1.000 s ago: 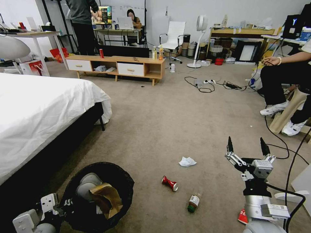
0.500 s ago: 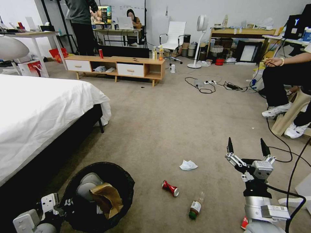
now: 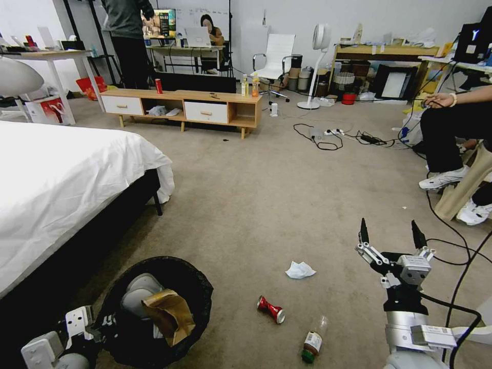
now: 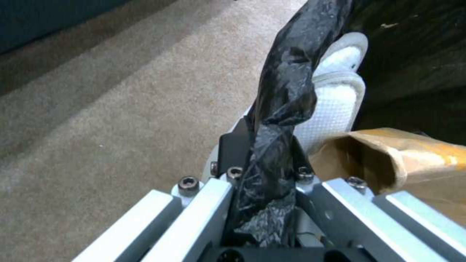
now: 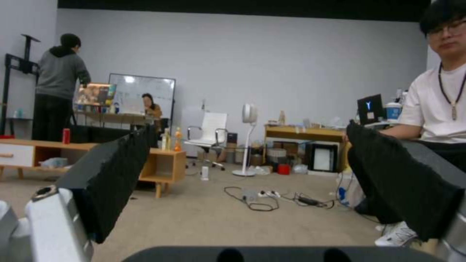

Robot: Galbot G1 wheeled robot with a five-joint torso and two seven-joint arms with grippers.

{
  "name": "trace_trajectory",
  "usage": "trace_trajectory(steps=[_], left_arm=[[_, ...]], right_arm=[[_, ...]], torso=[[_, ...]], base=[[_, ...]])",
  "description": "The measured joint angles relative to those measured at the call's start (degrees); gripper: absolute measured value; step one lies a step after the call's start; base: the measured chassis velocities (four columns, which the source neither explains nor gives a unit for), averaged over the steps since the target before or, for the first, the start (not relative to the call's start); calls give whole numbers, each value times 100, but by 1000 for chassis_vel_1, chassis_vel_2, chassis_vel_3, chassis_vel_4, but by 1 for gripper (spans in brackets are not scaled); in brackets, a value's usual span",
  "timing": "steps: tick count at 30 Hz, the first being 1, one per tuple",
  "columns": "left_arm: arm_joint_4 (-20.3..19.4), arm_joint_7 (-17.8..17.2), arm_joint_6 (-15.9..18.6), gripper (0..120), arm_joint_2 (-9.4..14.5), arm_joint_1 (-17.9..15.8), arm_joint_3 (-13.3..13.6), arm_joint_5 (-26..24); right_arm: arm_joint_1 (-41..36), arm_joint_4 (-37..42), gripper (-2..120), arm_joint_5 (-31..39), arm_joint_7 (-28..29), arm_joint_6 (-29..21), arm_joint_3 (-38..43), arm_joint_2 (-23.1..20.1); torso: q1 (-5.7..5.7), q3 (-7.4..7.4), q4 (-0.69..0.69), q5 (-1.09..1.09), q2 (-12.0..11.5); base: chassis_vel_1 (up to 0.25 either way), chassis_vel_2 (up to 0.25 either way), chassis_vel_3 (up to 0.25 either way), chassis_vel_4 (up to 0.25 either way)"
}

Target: Pick up the trash bin and place the garbage on the floor into it.

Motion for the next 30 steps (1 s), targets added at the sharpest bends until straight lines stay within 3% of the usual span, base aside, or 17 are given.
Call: trace_trajectory(steps=[13,19,21,24,29,30], left_arm=[[52,8,0,2,0,-32,0,0],[62,9,2,2,11,-78,-4,-12],[64,5,3,2,8,-88,-19,-24],[64,5,4,2,-1,-79,-16,-25],[62,4,4,2,-17,-66,1,-5],[62,4,4,2,-24,-65,6,3]], right_arm=[[123,-53,100,115,-58,-85,-82,-112],[463,41,100,602,157,-752,-308,-549],[814,56,100,1158,347,-1335,-455,-854],[1259,13,100,1540,506,-1770,-650,-1068],[2048,-93,100,2076,457,-2038,-1087,-1386],[2298,-85,100,2481,470,-2216,-1316,-1519]], torso=[[0,0,-1,0,0],[0,0,0,0,0],[0,1,0,1,0],[0,1,0,-1,0],[0,1,1,-1,0],[0,1,2,-1,0]], base=[[0,0,0,0],[0,0,0,0],[0,0,0,0],[0,0,0,0],[0,0,0,0],[0,0,0,0]])
